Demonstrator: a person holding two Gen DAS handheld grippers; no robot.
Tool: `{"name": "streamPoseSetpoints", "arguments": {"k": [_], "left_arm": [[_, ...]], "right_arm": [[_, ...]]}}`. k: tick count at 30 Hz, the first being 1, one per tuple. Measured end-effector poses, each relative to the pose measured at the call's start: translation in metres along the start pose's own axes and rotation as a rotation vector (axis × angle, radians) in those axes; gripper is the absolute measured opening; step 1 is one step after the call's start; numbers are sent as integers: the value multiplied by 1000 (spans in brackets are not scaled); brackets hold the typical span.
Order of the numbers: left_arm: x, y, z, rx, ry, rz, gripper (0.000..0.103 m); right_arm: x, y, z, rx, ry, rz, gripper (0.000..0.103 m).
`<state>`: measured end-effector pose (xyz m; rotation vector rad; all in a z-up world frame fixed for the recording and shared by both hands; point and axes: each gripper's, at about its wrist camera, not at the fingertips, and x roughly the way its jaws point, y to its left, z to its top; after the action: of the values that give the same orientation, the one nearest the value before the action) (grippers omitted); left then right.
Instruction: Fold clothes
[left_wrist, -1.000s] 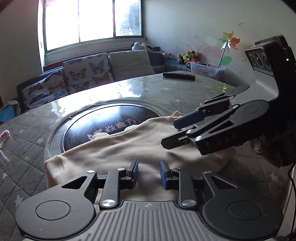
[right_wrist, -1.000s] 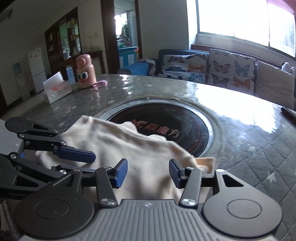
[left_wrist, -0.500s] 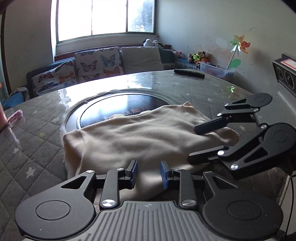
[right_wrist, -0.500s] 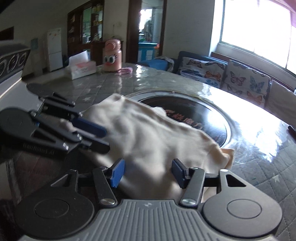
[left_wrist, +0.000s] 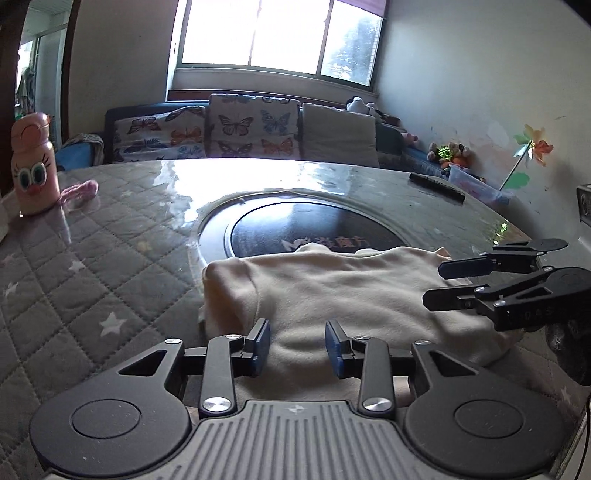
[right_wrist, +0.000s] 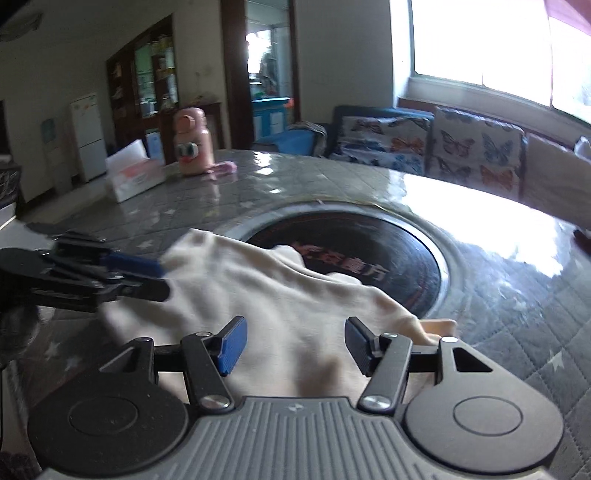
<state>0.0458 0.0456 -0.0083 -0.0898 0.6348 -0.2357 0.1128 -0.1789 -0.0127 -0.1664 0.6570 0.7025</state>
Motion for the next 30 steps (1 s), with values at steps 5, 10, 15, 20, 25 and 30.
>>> {"name": "streamPoseSetpoints", "arguments": {"k": [5, 10, 15, 20, 25, 30], "left_arm": [[-3, -2, 1, -2, -11, -8, 37], [1, 2, -1, -18, -5, -11, 37], [-18, 6, -5, -37, -31, -16, 38], [-30, 24, -7, -103, -45, 30, 36], [-27, 40, -4, -157, -49, 31, 18], [-16, 34, 1, -114, -43, 6, 13]], "right_arm": [[5, -17, -1, 67, 11, 4, 60], [12, -28, 3, 89, 4, -18, 60], [18, -37, 3, 127, 10, -28, 60], [10, -29, 6, 94, -8, -28, 60], [10, -18, 10, 72, -14, -15, 59], [16, -12, 11, 59, 4, -13, 59]]}}
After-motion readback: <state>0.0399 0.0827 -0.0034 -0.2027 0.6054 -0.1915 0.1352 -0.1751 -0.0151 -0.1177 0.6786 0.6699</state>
